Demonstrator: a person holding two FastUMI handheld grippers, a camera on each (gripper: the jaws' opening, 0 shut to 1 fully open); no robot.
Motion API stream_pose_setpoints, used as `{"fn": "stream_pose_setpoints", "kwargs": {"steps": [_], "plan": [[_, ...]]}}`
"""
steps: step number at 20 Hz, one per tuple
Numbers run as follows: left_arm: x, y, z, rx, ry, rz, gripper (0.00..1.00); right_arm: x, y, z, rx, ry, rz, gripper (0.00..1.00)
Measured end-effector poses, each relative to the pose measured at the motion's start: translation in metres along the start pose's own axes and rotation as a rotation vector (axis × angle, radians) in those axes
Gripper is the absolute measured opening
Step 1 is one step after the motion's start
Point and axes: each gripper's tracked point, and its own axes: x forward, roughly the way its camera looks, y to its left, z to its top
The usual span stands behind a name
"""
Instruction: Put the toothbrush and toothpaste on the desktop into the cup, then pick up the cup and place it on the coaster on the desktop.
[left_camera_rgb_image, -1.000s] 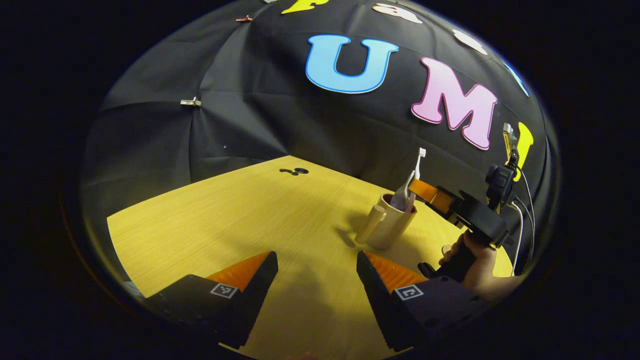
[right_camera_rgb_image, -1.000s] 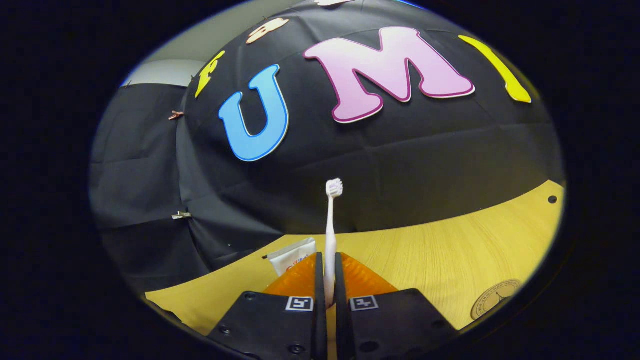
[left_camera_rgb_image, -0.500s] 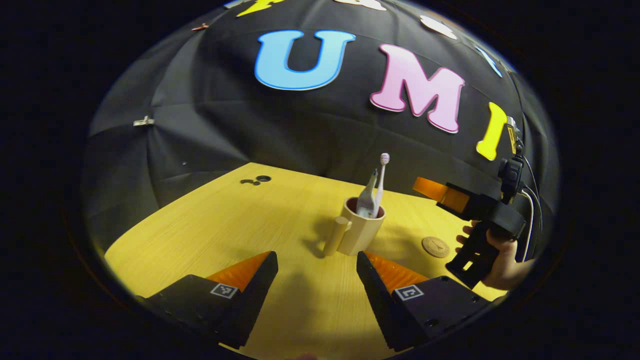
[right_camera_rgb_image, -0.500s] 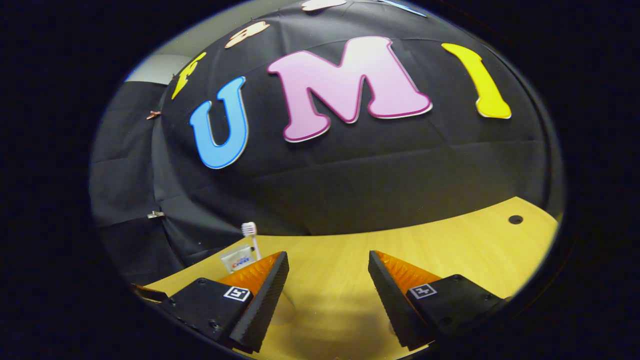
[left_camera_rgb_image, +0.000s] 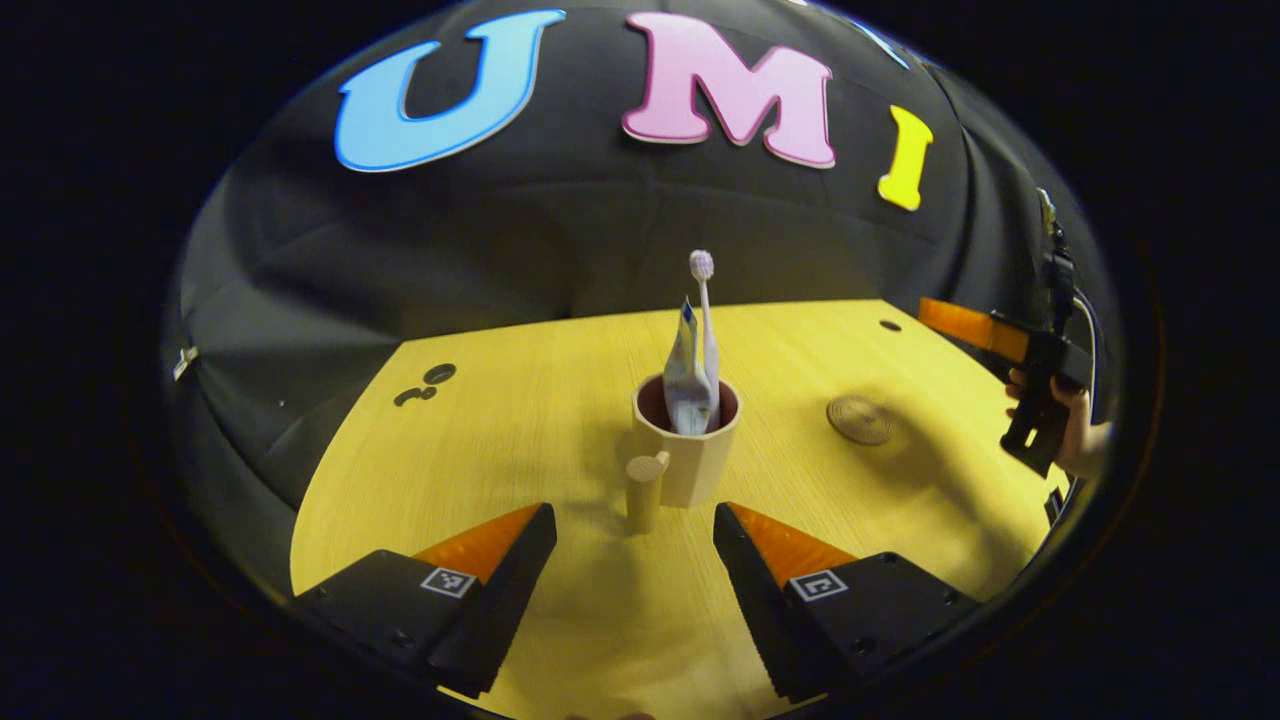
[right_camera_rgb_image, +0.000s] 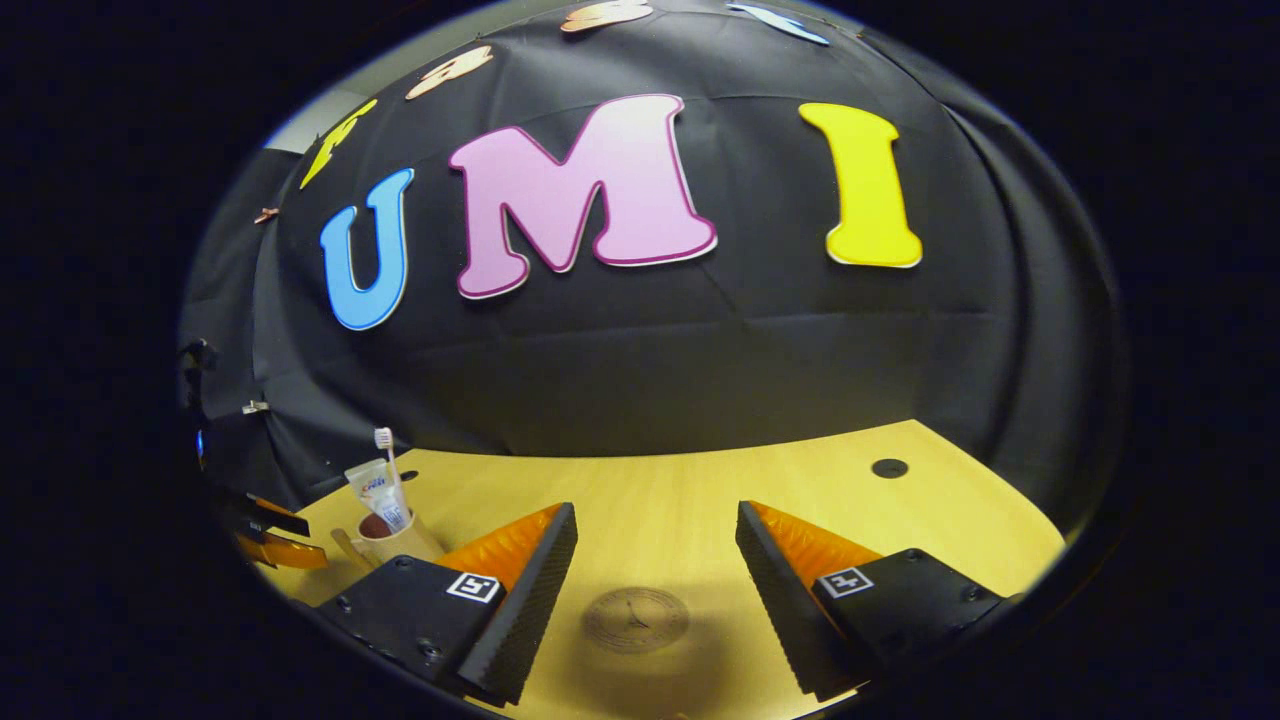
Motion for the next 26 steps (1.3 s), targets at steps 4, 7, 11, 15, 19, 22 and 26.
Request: {"fn": "stream_pose_setpoints", "kwargs": {"steps": [4, 7, 11, 15, 19, 22, 26], "plan": [[0.024, 0.006, -0.001, 0.098, 0.138, 0.012, 0.97, -0.028, -0.04, -0.009, 0.024, 0.045, -0.071, 0.98], [0.043, -0.003, 0.003, 0.1, 0.207, -0.021, 0.97, -0.05, -0.066, -0.018, 0.015, 0.076, -0.111, 0.98], [0.061, -0.006, 0.006, 0.057, 0.313, -0.083, 0.88, -0.08, -0.093, -0.022, 0.015, 0.105, -0.153, 0.98], [0.065, -0.016, 0.005, 0.075, 0.391, -0.135, 0.72, -0.118, -0.128, -0.038, 0.044, 0.157, -0.239, 0.98], [0.068, -0.025, 0.003, 0.108, 0.431, -0.134, 0.48, -0.151, -0.149, -0.049, 0.108, 0.209, -0.303, 0.98], [0.072, -0.03, 0.003, 0.093, 0.428, -0.098, 0.29, -0.168, -0.161, -0.043, 0.113, 0.219, -0.336, 0.98], [0.073, -0.033, -0.001, 0.02, 0.416, -0.029, 0.24, -0.183, -0.162, -0.031, 0.136, 0.229, -0.351, 0.98]]}}
